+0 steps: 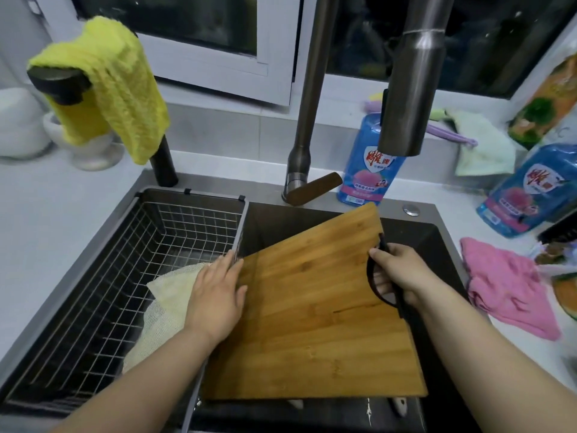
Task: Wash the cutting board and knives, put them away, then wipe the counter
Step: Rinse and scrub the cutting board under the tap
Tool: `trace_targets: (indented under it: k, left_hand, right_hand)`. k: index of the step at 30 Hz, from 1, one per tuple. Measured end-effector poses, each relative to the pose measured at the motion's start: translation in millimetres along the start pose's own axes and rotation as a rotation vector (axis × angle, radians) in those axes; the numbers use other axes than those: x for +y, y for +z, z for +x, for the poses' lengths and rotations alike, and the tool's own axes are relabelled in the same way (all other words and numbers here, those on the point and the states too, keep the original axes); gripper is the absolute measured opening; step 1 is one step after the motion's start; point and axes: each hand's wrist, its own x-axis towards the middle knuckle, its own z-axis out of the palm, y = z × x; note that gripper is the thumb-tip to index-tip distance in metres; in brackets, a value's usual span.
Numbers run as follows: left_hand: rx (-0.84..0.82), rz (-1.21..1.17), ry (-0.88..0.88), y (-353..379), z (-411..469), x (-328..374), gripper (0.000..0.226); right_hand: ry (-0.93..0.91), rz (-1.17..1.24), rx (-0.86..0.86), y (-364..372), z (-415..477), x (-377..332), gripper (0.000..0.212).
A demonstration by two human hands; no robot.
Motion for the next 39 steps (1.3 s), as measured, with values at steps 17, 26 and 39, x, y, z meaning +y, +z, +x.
trace_targets:
  k: [17, 26, 39]
  left_hand:
    - [0.007, -0.061, -0.045, 0.2, 1.6, 1.7, 0.049]
    - [-0.012, -0.033, -0.07, 2.5, 3.3, 1.7, 0.046]
    - [0.003, -0.01, -0.071, 7.0, 3.6, -2.9, 0.055]
  right_hand:
    - [0.23, 0.186, -0.202, -10.2, 70.9, 93.6, 0.027]
    - [0.264, -0.454, 0.007, 1.0, 92.8, 134.0, 0.027]
    - [0.348, -0.635, 0.141, -1.1, 118.9, 152.0, 0.032]
